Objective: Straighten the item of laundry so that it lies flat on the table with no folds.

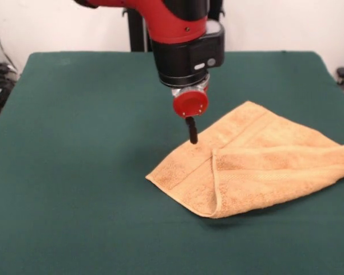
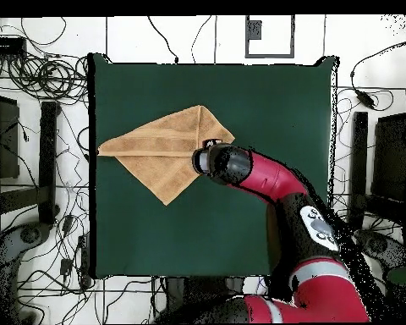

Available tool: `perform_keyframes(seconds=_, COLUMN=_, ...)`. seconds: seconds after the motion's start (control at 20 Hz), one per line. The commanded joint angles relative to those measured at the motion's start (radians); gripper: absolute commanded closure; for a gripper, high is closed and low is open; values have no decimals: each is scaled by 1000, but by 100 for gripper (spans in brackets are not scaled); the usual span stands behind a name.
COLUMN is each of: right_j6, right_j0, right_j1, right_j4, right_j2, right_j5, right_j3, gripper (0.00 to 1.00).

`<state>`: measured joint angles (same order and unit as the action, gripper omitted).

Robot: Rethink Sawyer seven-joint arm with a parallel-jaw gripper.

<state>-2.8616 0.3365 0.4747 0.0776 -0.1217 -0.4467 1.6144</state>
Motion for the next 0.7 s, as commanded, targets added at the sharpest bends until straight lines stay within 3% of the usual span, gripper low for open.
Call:
perform_keyframes(seconds=0.05, right_j6=71, right_j0=64, right_j1=-51, right_j4=-5, right_j2=-254, right_j5=106, right_j3=159, gripper=0)
perform_keyframes(seconds=0.7, right_j6=74, right_j0=109, right_j1=-80, right_j4=-74, right_j2=-291, right_j5=137, right_j3=138, gripper=0)
